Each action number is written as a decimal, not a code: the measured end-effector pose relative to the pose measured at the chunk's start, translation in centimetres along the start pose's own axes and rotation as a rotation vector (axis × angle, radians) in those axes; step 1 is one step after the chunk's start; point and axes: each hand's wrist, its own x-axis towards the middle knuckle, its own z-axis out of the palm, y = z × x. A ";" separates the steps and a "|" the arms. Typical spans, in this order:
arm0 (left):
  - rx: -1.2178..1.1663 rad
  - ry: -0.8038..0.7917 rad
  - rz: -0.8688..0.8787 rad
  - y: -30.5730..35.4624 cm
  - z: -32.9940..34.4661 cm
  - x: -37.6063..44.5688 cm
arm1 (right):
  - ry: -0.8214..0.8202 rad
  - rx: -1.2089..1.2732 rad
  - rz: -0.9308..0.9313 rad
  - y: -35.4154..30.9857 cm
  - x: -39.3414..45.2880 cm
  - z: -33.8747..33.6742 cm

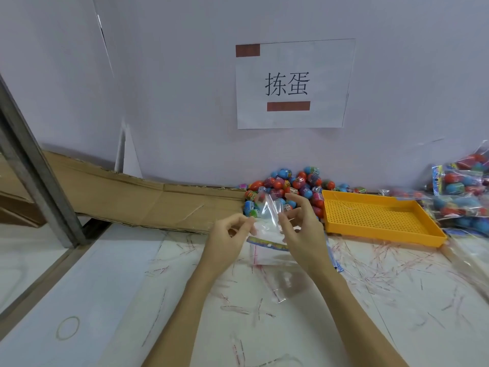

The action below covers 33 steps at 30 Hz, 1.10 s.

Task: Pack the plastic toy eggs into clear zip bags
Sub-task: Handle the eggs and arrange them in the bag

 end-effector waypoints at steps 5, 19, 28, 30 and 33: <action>0.332 0.097 -0.014 -1.5 -0.4 0.2 | 0.155 -0.011 -0.015 0.4 0.5 -0.8; 0.357 0.331 0.053 -0.4 -0.6 0.0 | 0.040 -0.077 -0.125 0.0 -0.3 0.9; 0.243 0.038 0.141 -0.5 -0.4 0.2 | -0.053 -0.039 -0.086 0.3 -0.2 0.9; 0.088 -0.005 0.093 0.3 -0.2 -0.1 | -0.091 -0.026 -0.089 0.2 -0.4 1.0; 0.051 -0.035 0.019 0.9 0.4 -0.5 | -0.141 0.016 -0.105 0.0 -0.8 1.2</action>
